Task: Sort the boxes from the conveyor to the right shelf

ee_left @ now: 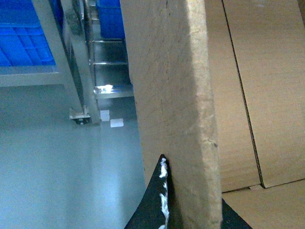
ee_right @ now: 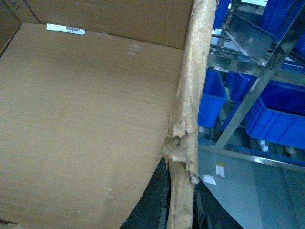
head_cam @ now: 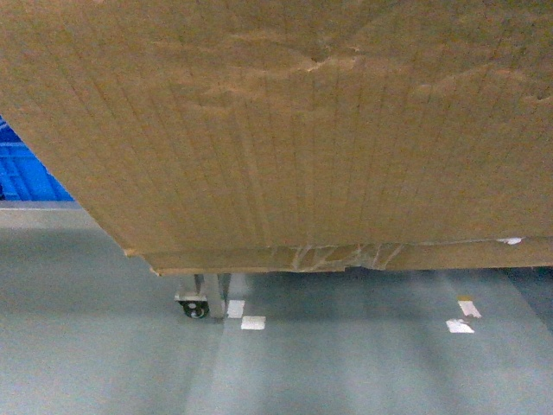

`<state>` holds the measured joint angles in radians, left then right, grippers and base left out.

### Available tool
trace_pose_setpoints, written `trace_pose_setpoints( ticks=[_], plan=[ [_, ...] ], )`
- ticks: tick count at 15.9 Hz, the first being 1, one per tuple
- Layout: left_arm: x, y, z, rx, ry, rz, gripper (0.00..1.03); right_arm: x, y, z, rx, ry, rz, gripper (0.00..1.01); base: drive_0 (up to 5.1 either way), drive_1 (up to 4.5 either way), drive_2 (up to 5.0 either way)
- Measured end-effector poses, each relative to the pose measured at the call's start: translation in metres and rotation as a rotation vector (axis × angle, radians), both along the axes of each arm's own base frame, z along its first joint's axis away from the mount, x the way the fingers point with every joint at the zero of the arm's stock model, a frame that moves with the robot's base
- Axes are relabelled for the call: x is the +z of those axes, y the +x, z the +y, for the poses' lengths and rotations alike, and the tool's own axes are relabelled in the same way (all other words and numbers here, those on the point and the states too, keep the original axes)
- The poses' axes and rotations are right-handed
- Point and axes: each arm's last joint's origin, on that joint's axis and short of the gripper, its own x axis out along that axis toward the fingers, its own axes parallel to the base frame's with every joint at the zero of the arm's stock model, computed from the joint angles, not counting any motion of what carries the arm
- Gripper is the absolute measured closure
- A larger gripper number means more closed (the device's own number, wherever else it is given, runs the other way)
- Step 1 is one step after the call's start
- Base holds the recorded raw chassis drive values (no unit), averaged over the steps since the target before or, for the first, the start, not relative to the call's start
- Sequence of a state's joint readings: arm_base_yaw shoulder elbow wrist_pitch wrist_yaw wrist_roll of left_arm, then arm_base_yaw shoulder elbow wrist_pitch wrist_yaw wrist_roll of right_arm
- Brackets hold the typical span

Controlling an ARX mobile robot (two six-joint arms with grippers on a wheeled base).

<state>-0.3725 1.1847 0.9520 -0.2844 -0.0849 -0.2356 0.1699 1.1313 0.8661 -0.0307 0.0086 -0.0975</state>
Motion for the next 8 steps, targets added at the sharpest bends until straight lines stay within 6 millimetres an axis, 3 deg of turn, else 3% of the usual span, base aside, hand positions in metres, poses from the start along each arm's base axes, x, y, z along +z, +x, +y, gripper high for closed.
trace_pose_setpoints(
  ticks=[3,7,8],
  plan=[
    [-0.0002,-0.0001,0.0000,-0.001,0.000,0.003,0.99,0.0000,0.0000,0.0000,0.000,0.000,0.000,0.97,3.4,0.86,-4.4],
    [-0.0007,0.0004,-0.0012,-0.004,0.001,0.002,0.99,-0.0005,0.0003,-0.0002,-0.004,-0.001,0.002,0.97,0.2,0.17,0.2],
    [-0.0010,0.0003,-0.0011,-0.003,0.002,0.006,0.99,-0.0006,0.0003,-0.0002,-0.004,-0.002,0.004,0.97,0.2,4.52,-4.1]
  ],
)
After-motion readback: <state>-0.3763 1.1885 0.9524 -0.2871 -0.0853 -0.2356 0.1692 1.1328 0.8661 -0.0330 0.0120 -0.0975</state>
